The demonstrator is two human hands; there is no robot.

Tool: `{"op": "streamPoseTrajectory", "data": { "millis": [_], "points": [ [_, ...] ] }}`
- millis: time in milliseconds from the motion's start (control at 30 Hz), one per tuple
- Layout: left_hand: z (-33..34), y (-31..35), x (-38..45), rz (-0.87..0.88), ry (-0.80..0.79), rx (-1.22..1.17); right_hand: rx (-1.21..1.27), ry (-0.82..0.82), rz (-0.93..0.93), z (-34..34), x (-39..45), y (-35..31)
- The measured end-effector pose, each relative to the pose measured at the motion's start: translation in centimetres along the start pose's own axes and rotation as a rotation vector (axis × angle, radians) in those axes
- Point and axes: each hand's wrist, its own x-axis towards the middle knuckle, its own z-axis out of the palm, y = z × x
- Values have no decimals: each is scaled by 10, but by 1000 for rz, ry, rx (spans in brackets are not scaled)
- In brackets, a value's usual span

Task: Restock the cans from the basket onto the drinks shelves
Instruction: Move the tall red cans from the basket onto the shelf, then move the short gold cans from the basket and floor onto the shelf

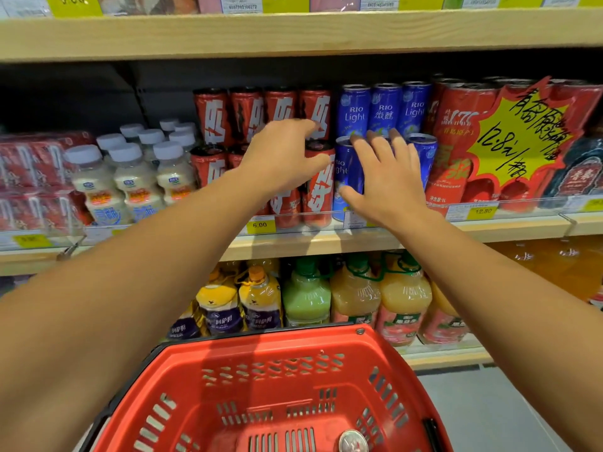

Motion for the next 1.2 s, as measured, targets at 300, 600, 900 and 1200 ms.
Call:
{"op": "streamPoseTrajectory", "data": {
  "millis": [300,600,900,1200],
  "points": [
    [20,-11,-126,32,76,-235,278,-31,-37,5,-91,-53],
    [82,-42,-239,-125,-161,-338,301,-427,-55,38,-221,-73],
    [150,-54,-336,-167,-490,-369,277,-823,-73,70,-300,-72],
    [212,-64,-399,36,-873,-271,380,-981,-75,93,-329,-69]
  ]
}}
